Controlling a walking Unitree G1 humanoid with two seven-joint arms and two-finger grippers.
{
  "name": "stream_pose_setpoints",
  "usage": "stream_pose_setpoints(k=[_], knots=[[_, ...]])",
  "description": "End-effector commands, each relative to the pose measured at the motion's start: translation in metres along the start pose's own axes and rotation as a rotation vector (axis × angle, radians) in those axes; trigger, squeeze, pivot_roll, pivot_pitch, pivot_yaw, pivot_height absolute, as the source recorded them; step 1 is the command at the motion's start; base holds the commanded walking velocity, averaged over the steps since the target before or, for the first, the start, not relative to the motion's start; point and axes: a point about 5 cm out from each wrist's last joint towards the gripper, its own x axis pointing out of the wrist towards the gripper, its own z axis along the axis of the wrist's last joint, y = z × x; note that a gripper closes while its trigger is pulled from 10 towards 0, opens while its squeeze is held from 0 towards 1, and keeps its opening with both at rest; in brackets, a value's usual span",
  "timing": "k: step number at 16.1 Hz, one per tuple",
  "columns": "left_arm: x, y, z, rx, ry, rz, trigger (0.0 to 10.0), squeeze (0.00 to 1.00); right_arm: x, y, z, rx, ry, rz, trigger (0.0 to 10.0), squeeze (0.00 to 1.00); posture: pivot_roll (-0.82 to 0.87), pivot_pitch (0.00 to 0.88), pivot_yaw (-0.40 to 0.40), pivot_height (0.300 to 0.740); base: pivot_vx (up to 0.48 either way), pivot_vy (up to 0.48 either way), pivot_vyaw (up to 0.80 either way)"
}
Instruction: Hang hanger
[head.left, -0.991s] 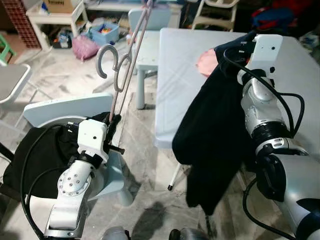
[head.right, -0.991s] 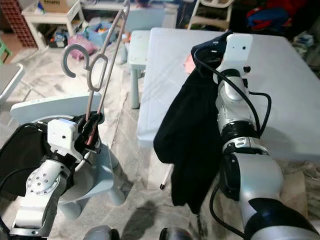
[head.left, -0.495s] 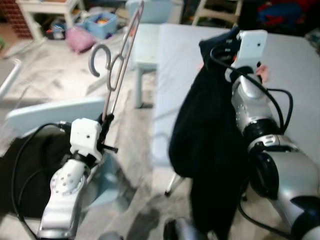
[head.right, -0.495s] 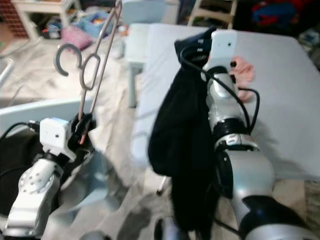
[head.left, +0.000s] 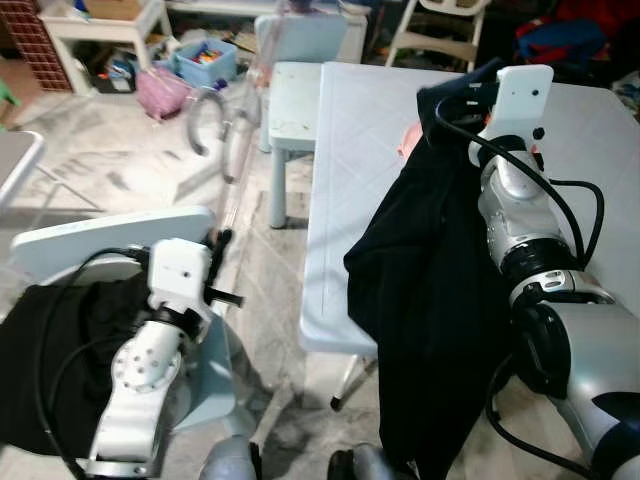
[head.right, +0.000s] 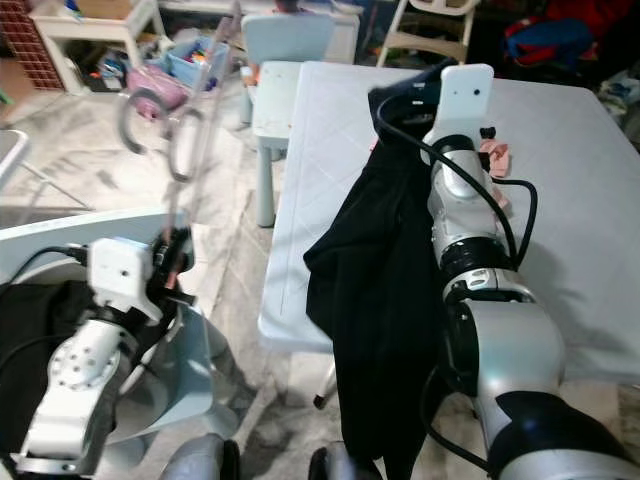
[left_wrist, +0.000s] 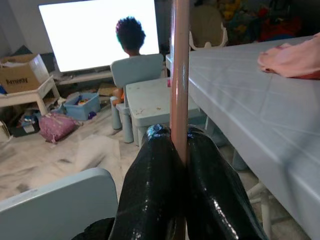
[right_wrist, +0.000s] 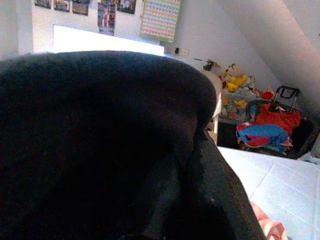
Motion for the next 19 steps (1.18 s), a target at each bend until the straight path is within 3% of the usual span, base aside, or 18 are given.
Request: stream_pose_setpoints(k=[1,4,9,14,17,19], knots=[[-0.001,0.001,0.005,0.002,-0.018,-0.004,10.0,0.00,0.004,-0.003,0.010,0.014,-0.027,-0.009,10.0,0.00,0.07,0.071,-0.068,0.740,0.000,-0.296,0.00],[-0.001,0.001,0.006,0.000,-0.022,-0.006,10.0,0.00,-0.004,0.008,-0.002,0.050,-0.018,0.098,10.0,0.00,0.07,0.071,-0.068,0.740,0.000,-0.440,0.00],[-0.001,0.001,0.005,-0.001,-0.021,-0.011,10.0,0.00,-0.034,0.013,-0.026,-0.042,-0.021,0.293,10.0,0.00,0.06,0.065,-0.063,0.740,0.000,-0.442,0.00],[0.002,0.003,0.006,-0.005,-0.031,0.003,10.0,0.00,-0.057,0.016,-0.041,-0.033,0.019,0.346,10.0,0.00,0.05,0.060,-0.061,0.740,0.000,-0.237,0.00],[0.001,0.005,0.006,0.000,-0.028,0.017,10.0,0.00,-0.060,0.021,-0.041,-0.042,0.023,0.361,10.0,0.00,0.06,0.056,-0.066,0.740,0.000,0.000,0.00],[0.000,0.005,0.005,0.000,-0.026,0.021,10.0,0.00,-0.058,0.027,-0.040,0.028,0.049,0.354,10.0,0.00,0.06,0.060,-0.068,0.740,0.000,0.000,0.00]])
